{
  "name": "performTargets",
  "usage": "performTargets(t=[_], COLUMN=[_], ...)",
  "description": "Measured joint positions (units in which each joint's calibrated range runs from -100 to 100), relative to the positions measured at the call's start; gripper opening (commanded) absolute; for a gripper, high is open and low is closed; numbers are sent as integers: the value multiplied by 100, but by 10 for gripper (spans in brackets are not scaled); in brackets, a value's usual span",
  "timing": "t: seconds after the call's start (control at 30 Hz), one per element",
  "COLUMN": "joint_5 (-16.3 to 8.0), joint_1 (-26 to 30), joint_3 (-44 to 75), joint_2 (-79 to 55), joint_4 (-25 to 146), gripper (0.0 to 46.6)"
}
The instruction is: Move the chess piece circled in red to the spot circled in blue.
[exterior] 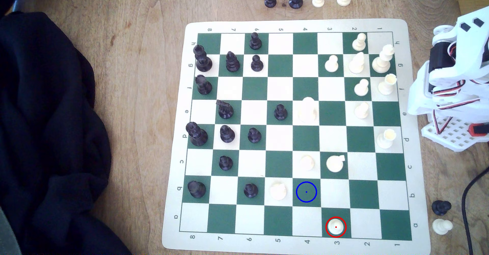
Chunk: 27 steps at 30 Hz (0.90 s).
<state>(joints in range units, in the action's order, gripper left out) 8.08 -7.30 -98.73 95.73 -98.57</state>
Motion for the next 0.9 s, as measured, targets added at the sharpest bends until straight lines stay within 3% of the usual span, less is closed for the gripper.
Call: performTargets(t=[0.33, 0.7, 0.9], joint_5=[0, 0, 0], joint_1=[133, 435, 509], joint_3=[0, 0, 389], joint_2=[0, -8, -8], joint_4=[1020, 4223, 6821], gripper=[2, 2, 2])
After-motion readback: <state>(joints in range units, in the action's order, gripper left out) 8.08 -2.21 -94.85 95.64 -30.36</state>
